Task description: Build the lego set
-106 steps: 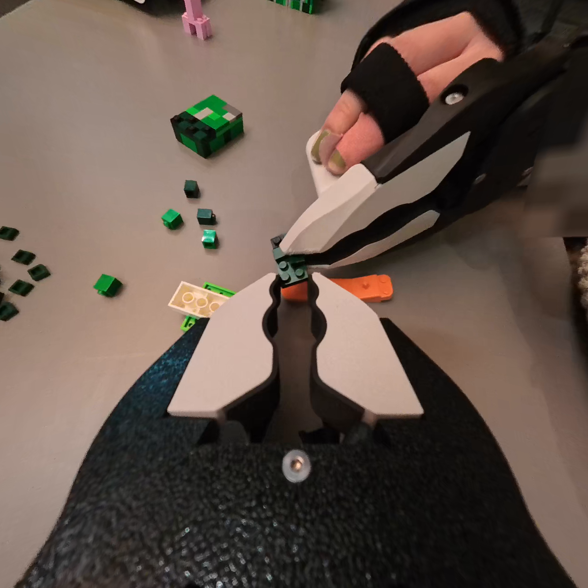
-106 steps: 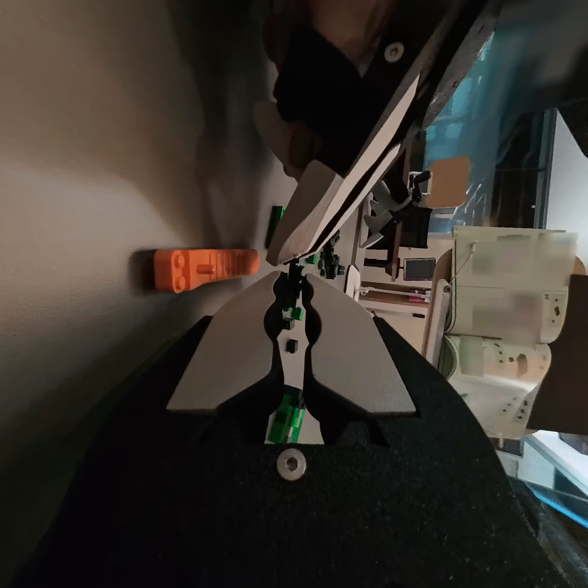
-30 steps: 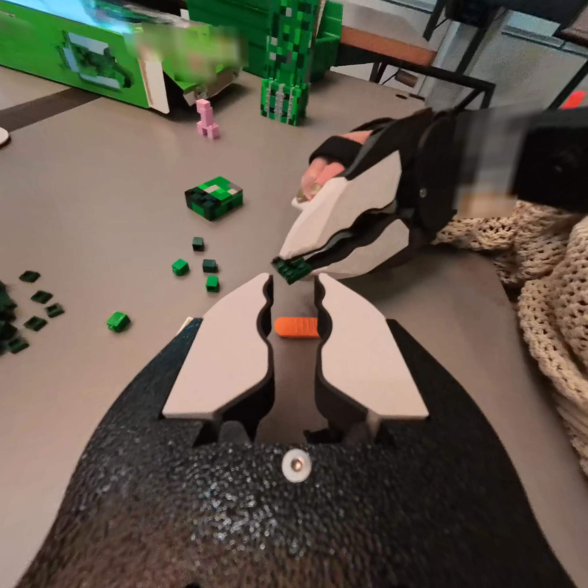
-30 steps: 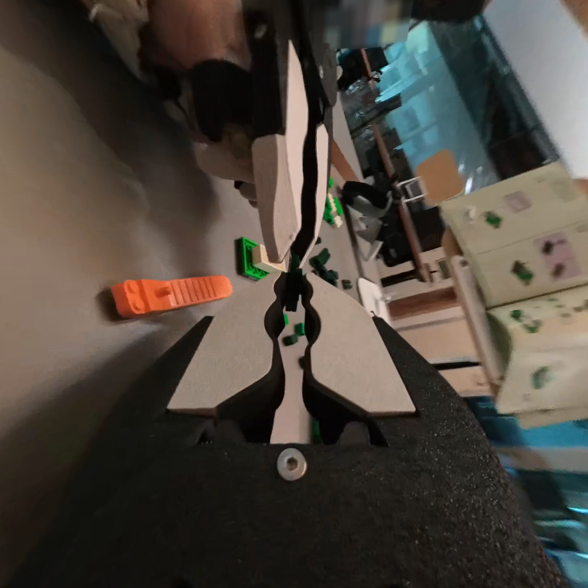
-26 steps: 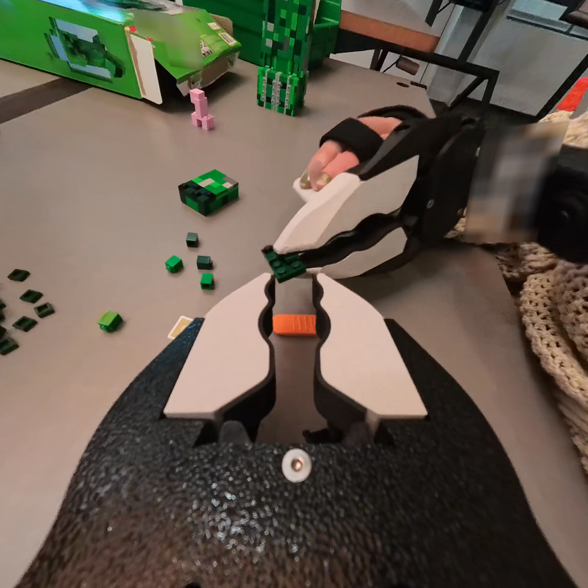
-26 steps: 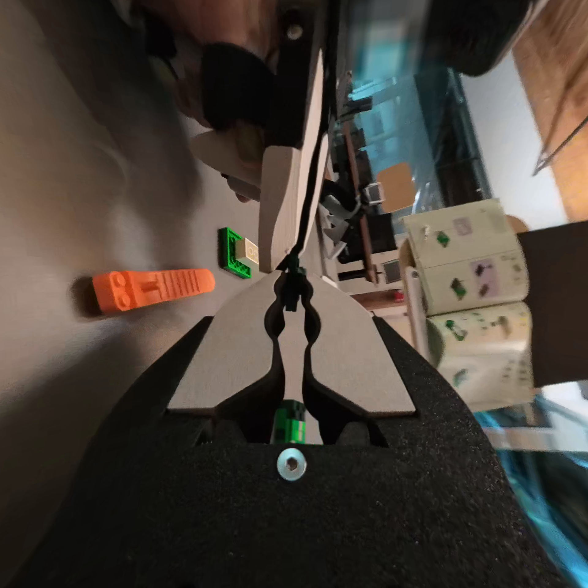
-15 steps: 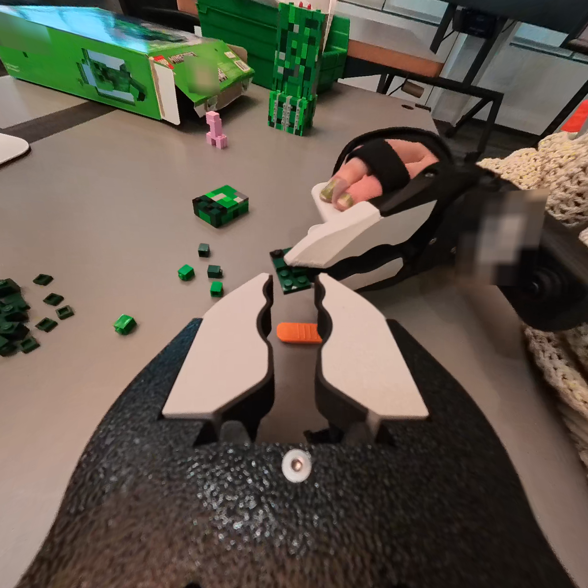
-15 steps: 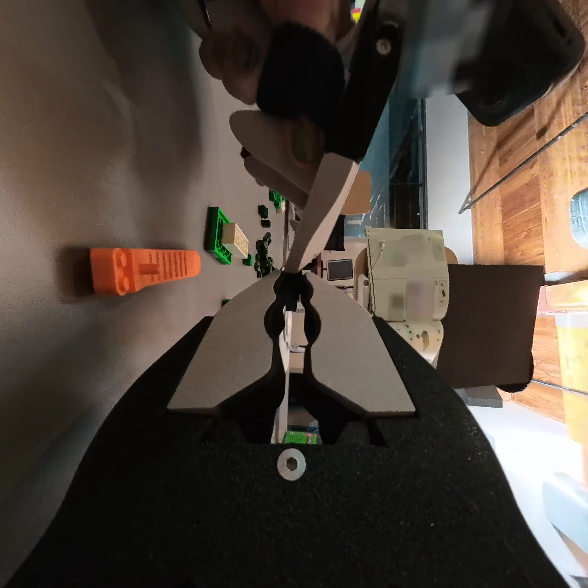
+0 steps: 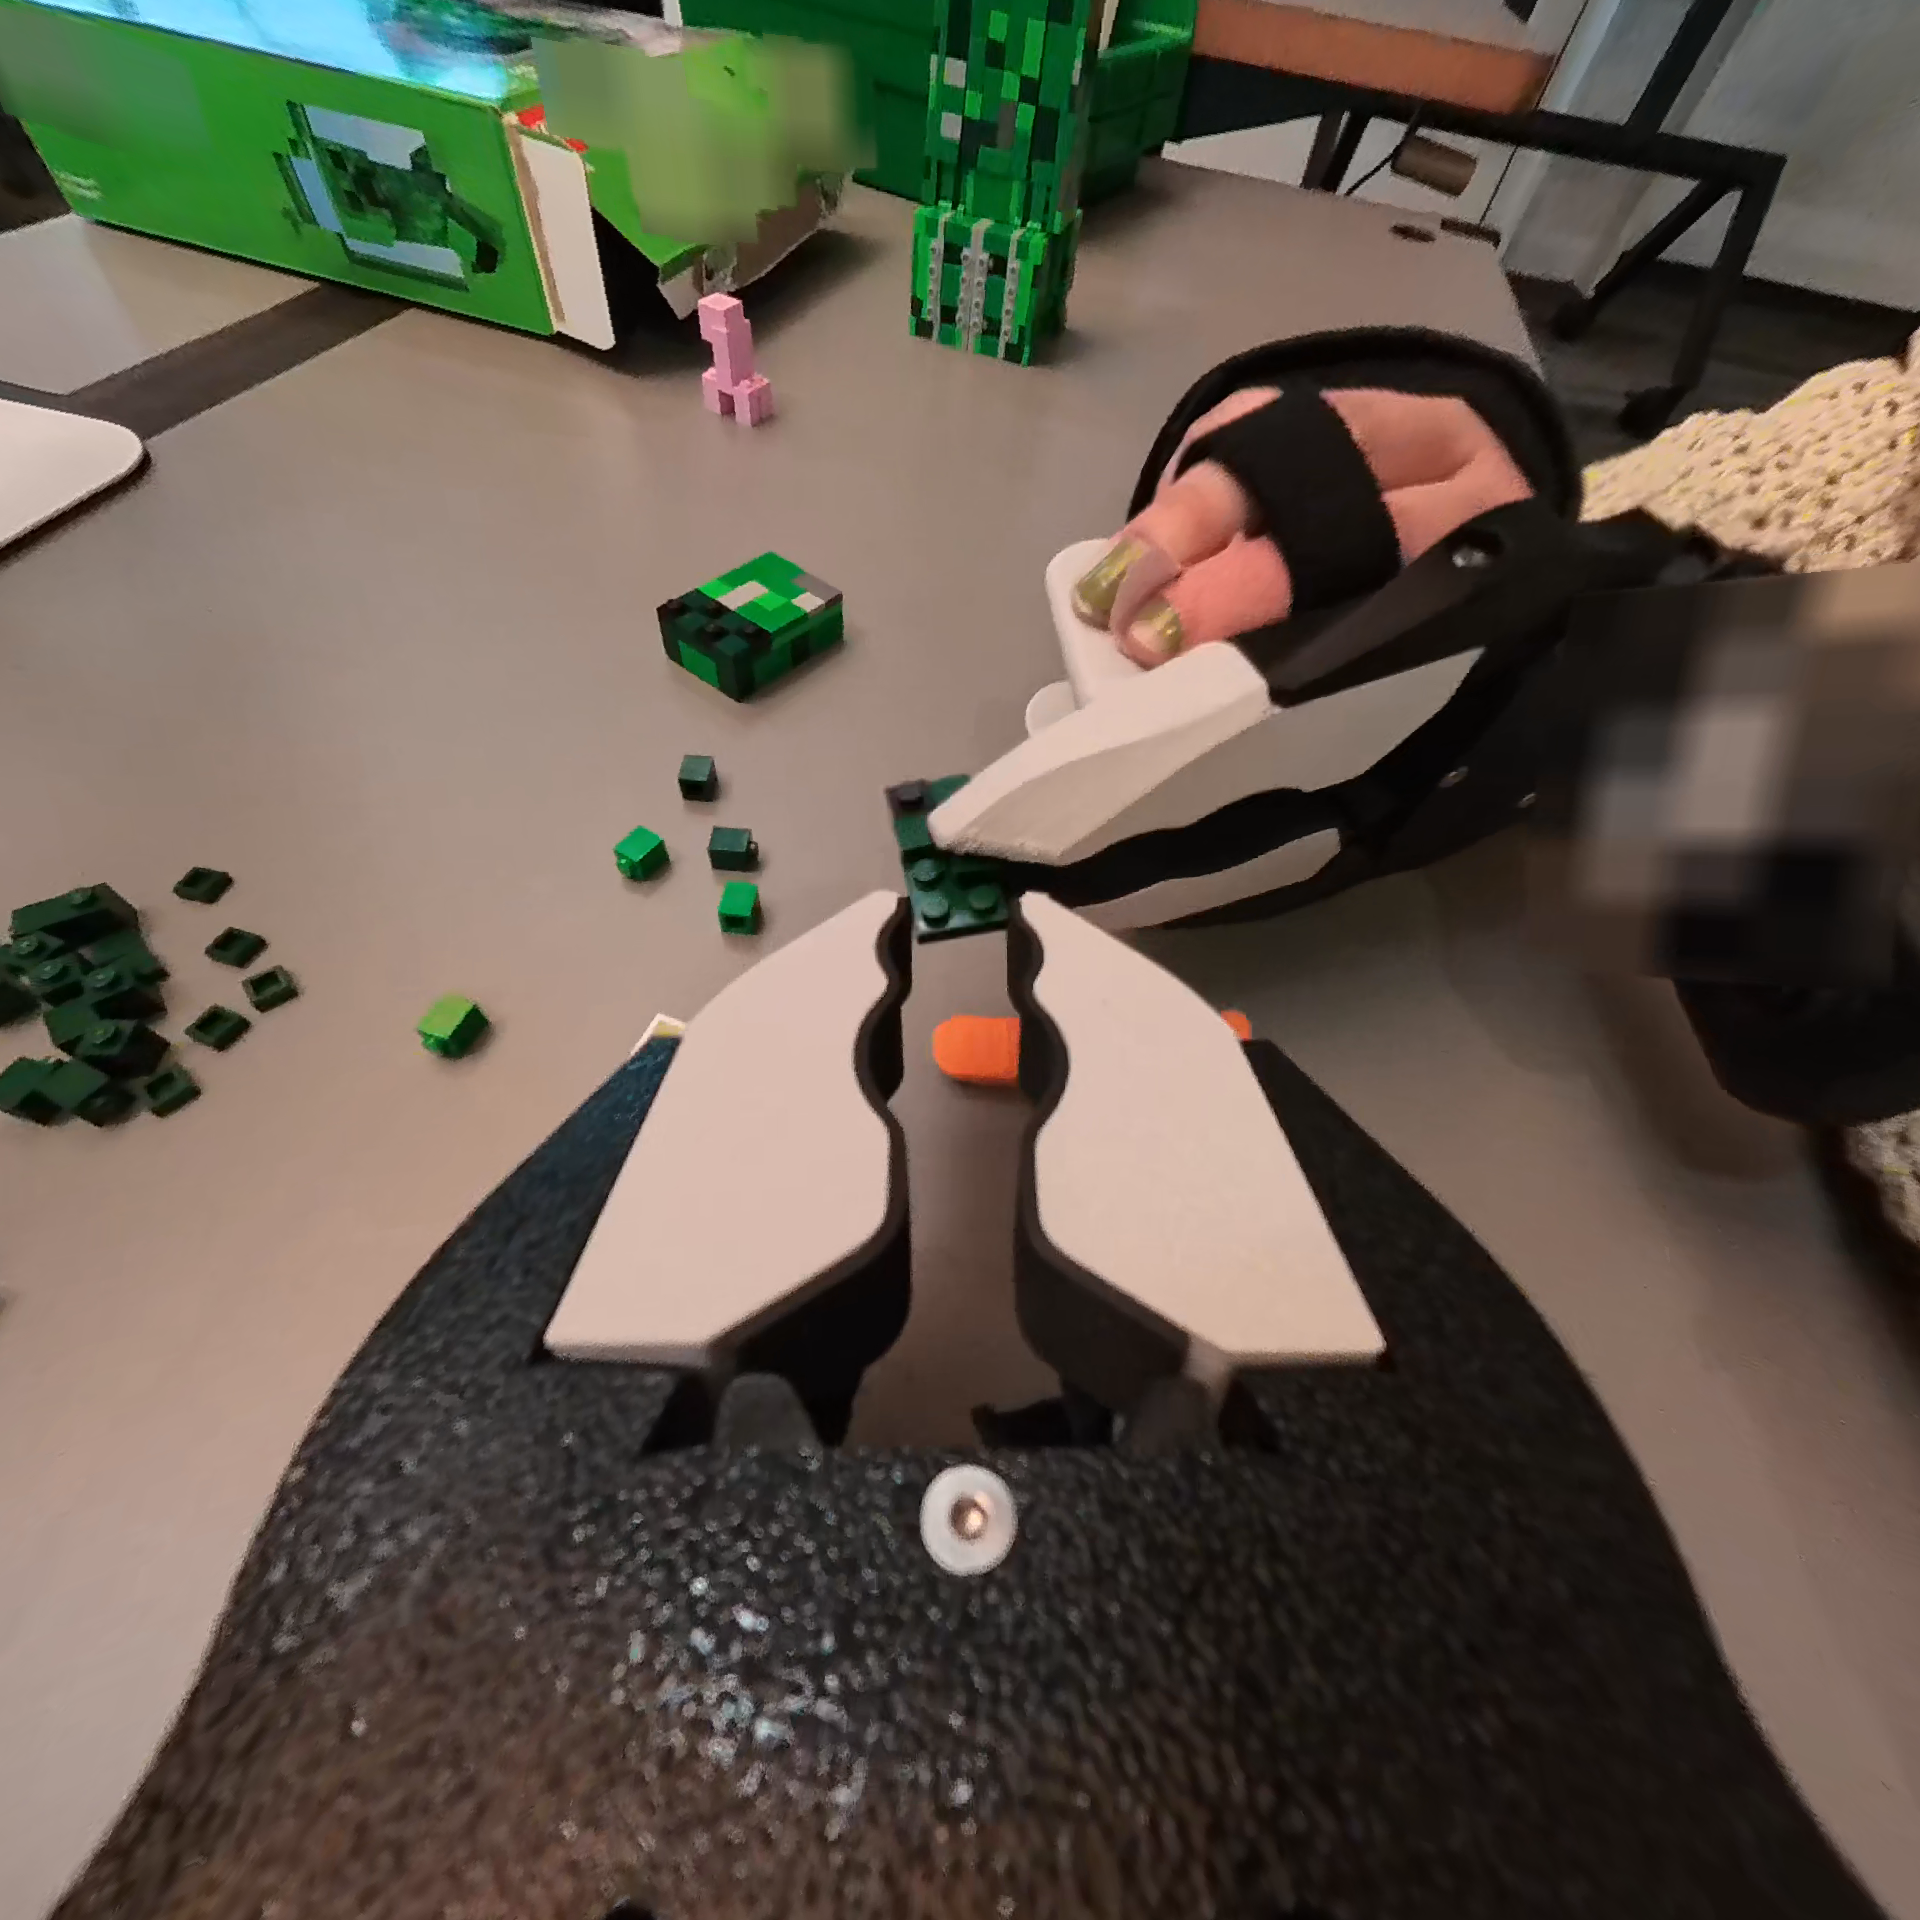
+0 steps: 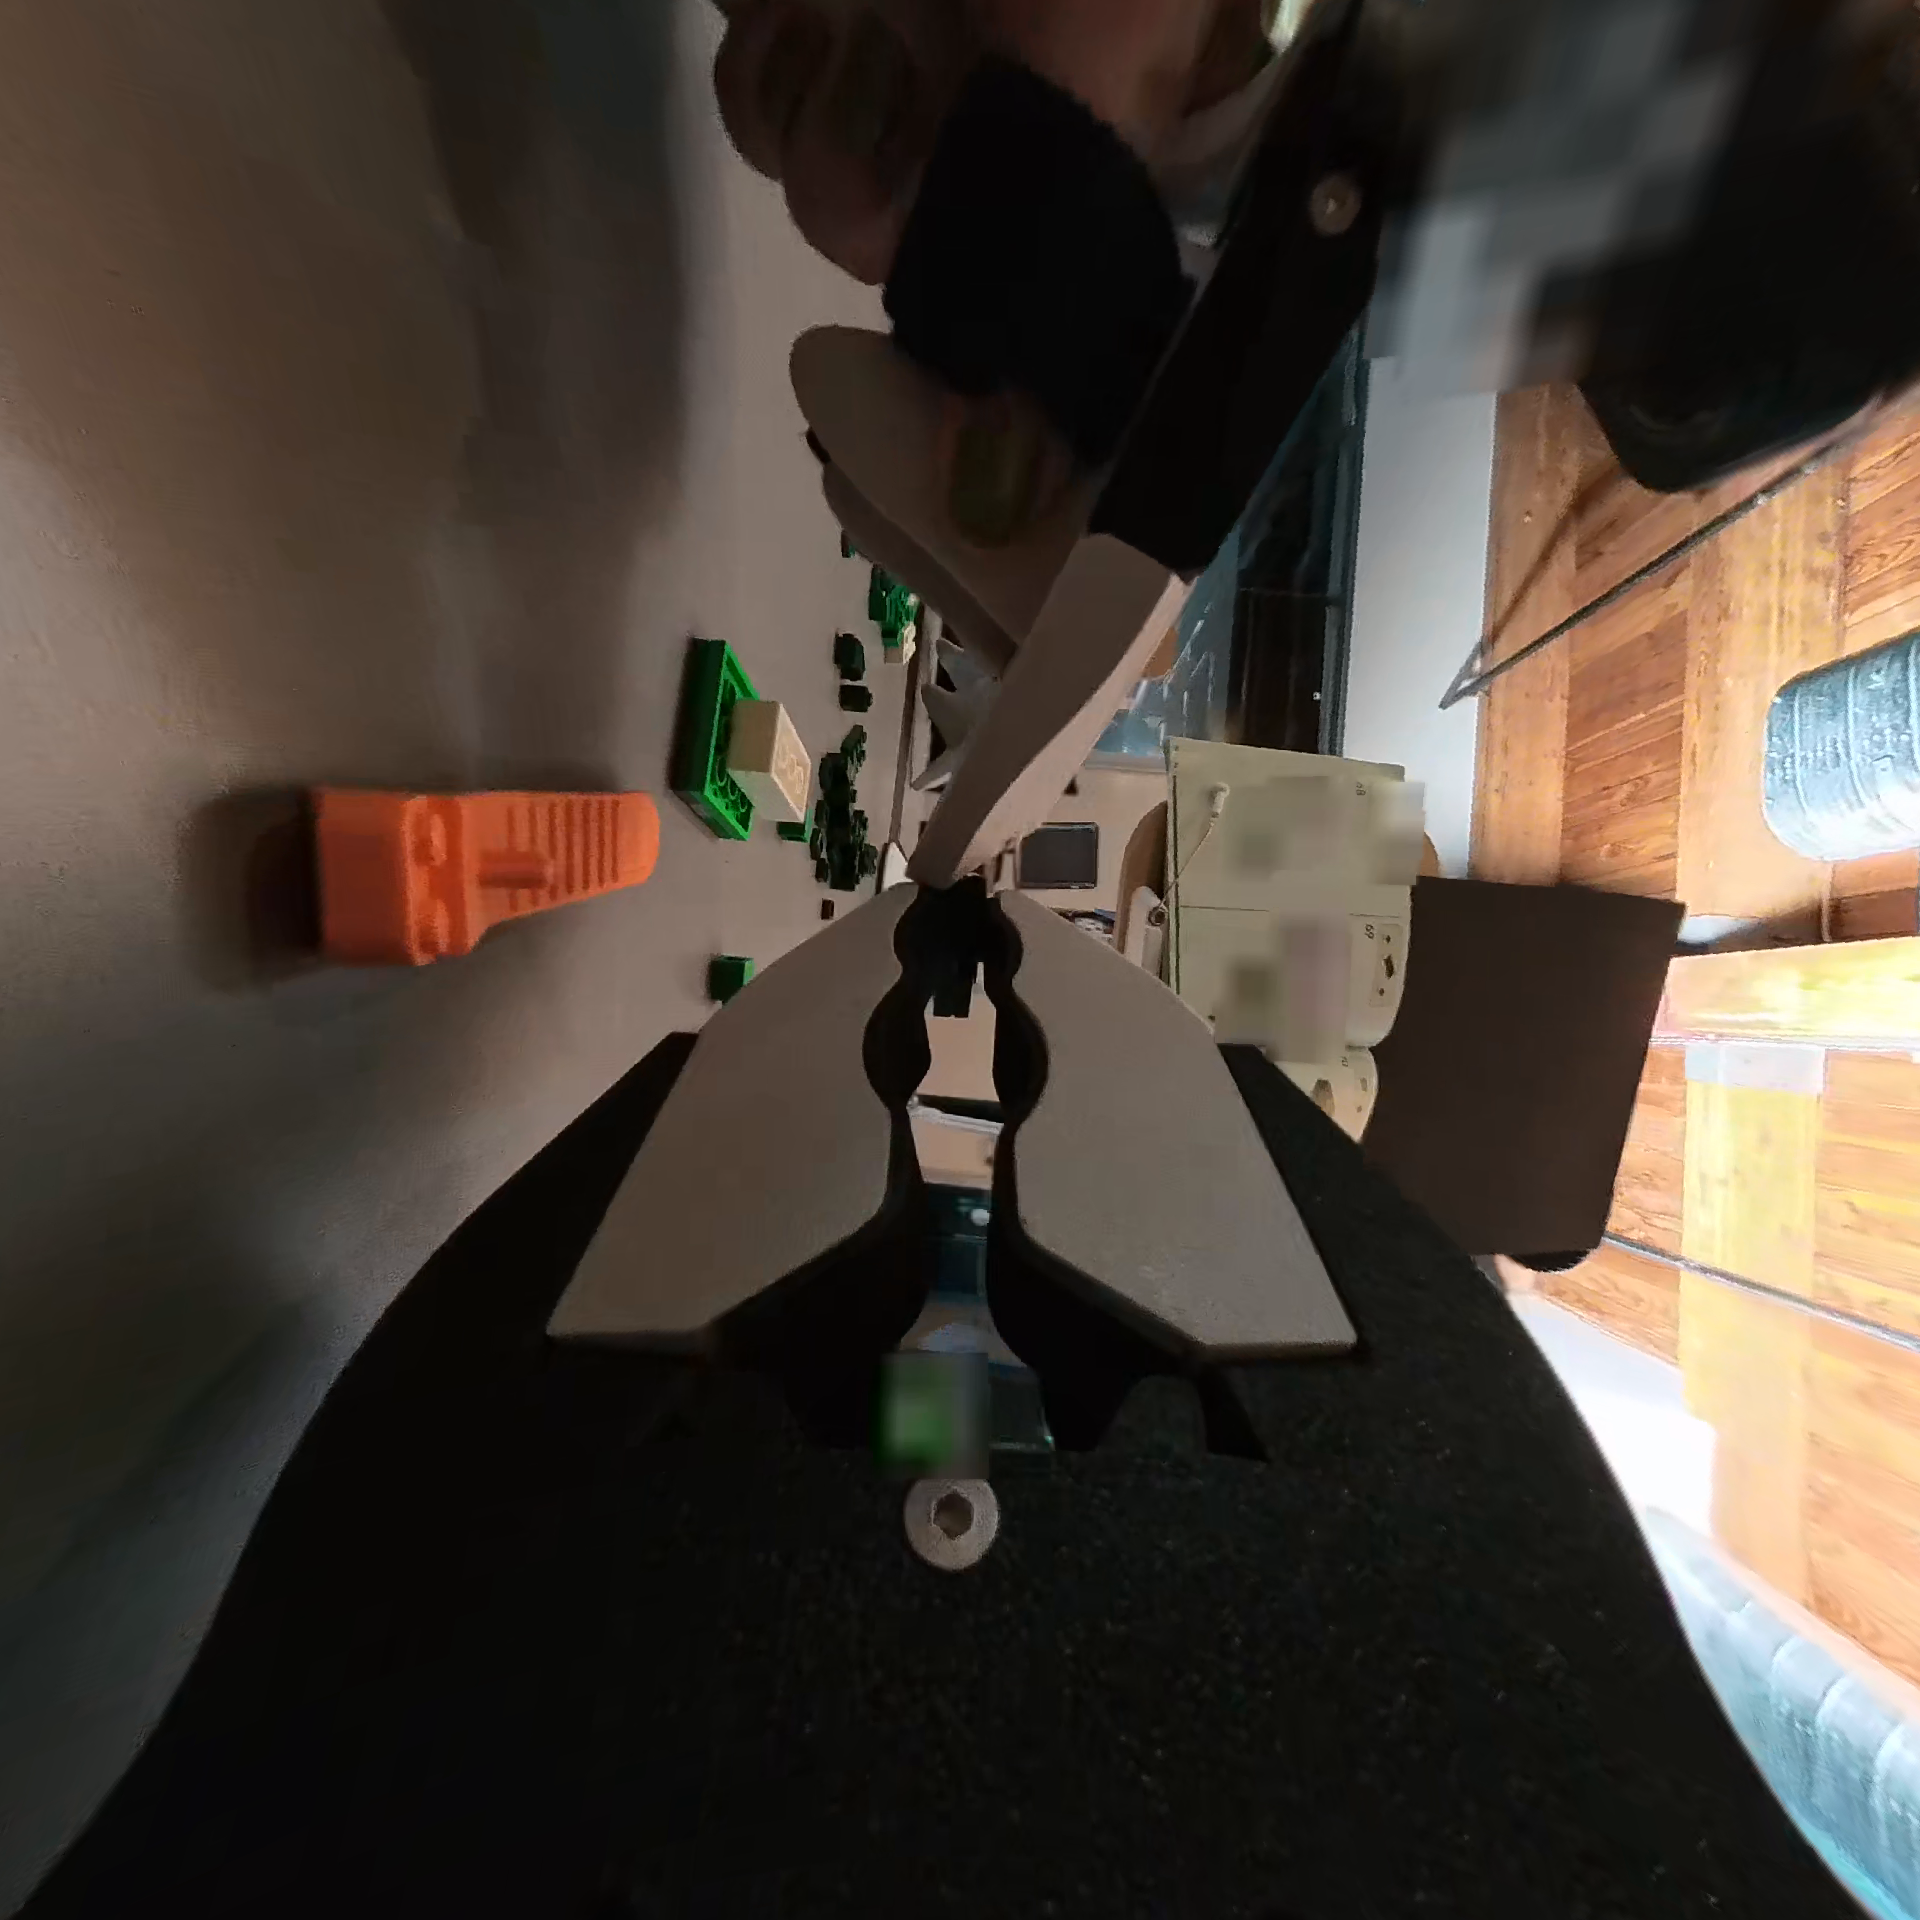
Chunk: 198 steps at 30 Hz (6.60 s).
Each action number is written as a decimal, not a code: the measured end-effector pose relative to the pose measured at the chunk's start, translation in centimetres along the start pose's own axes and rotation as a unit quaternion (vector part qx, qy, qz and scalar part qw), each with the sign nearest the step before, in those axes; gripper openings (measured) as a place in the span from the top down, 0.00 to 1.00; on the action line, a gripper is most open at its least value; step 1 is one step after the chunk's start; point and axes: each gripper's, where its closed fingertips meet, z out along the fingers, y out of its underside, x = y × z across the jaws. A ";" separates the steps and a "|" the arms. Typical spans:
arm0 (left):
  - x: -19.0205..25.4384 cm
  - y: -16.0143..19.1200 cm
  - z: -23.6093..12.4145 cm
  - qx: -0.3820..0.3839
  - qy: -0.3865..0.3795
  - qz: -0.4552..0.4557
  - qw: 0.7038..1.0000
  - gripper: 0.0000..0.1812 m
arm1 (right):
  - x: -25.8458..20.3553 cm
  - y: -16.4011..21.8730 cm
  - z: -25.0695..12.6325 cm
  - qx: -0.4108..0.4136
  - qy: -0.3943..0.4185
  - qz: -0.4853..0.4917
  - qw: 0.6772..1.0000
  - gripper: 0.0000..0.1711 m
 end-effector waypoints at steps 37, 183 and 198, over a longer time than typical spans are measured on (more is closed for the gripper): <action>-1.1 1.3 0.0 -0.039 -0.023 0.012 0.999 0.91 | -1.3 5.0 -1.1 -0.069 -0.058 0.129 0.987 0.86; 2.9 1.3 0.4 -0.032 0.014 0.279 0.960 0.96 | -3.0 -1.5 -3.3 0.050 -0.309 0.378 0.871 0.95; 2.6 1.7 0.5 -0.050 0.003 0.291 0.955 0.97 | -3.7 -1.4 -3.1 0.044 -0.325 0.405 0.853 0.95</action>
